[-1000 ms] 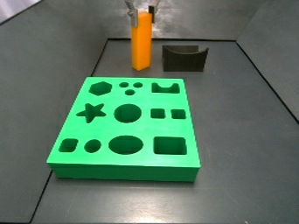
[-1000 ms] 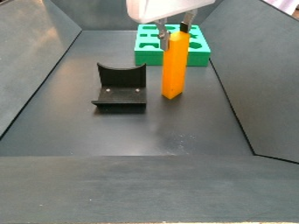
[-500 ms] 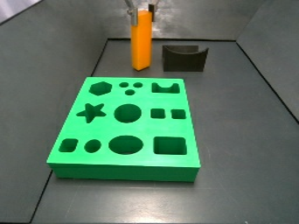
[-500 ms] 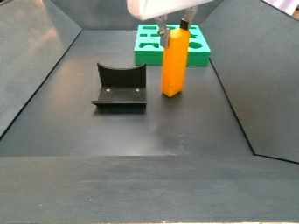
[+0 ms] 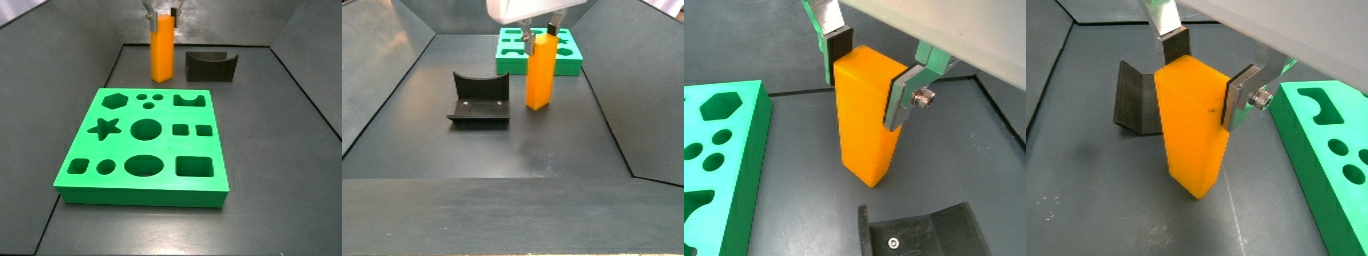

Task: Pick up the rectangle object. Move up. Move to above the board. Insert the rectangle object.
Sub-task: Move up, then move to above the board.

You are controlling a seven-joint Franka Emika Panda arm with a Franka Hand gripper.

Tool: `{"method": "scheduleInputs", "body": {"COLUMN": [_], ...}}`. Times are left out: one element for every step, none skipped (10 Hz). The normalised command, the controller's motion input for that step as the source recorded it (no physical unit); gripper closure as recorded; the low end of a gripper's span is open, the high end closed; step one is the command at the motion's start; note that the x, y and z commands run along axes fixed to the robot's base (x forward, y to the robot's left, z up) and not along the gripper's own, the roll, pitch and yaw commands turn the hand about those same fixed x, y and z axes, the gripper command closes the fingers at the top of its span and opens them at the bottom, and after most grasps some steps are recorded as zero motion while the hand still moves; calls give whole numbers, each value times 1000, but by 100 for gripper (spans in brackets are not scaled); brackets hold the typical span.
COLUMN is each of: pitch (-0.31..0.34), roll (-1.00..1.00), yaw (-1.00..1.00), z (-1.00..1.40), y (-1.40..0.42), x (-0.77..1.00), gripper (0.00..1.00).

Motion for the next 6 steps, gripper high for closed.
{"method": "scheduleInputs", "body": {"pitch": [0, 52, 61, 69, 80, 304], "roll": [0, 3, 14, 33, 46, -403], "yaw": [0, -24, -22, -18, -12, -55], "z": [833, 717, 598, 394, 225, 902], "y": [0, -25, -15, 0, 7, 40], "x": [0, -37, -37, -15, 1, -20], "gripper": [100, 100, 100, 100, 100, 100]}}
